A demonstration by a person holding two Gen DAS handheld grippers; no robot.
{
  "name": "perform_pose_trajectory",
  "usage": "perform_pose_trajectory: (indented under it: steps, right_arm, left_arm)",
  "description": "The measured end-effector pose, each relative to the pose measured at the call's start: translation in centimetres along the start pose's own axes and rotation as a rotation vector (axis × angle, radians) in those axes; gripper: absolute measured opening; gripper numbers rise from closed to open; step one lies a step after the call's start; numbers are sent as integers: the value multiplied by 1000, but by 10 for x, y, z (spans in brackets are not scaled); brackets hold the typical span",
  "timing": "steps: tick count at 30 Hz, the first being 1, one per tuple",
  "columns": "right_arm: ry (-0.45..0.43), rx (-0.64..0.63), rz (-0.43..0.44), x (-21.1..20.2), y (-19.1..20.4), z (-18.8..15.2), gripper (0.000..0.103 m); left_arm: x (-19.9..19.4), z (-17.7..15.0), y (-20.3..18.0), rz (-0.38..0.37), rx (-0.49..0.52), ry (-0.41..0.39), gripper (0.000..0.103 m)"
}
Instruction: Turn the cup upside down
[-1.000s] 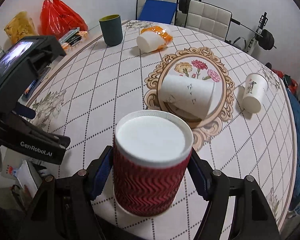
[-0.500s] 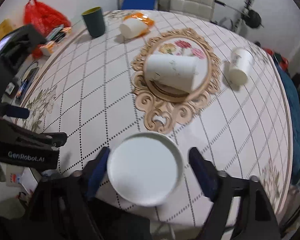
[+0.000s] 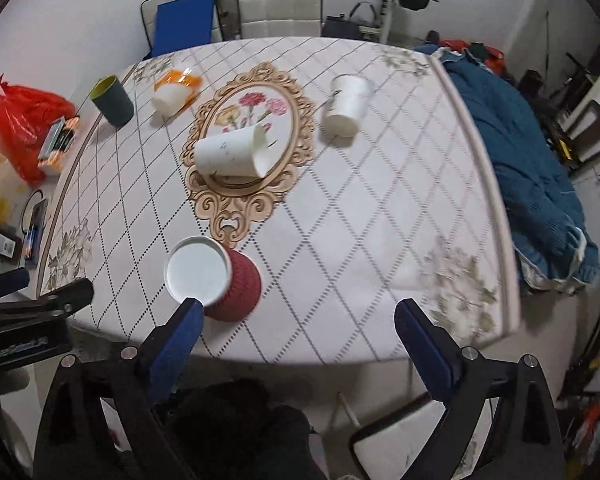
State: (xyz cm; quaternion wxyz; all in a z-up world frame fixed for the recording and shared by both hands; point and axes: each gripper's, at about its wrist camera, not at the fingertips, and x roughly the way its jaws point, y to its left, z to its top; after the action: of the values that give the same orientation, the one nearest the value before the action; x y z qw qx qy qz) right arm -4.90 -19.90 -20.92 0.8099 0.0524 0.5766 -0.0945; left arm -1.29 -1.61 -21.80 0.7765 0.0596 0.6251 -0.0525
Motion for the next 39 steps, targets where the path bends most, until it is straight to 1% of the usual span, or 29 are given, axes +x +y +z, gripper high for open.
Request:
perform_pose_trajectory:
  steps: [8,16,22,28,32,37,39]
  right_arm:
    - [-52,7,0,-68,-17,-12,98]
    - [-125,17,8,-150,-29,-25,98]
    - [-190,18,12,-205,-33,-31,98]
    - [-216,8,28,-243,-34,-37,98]
    - [-243,2,15,-264,-36,-39,98]
    - [-247,4,4,-280,-40,-38,98]
    - [-244,7,7,-283,-42,-38,98]
  left_arm:
    - [-67,-20,-13,-23,15,-87,103]
    - [-139,-43,-15,-27,21,-188,103]
    - [-180,-53,-13,-40,8,-236,103]
    - [-204,-59,-14,-32,5,-260,103]
    - [-212,-62,-15,-21,3,-259,103]
    - [-218,-66,-16,-28,-5,-253,103]
    - [-220,-67,-17,-21,-6,-254,103]
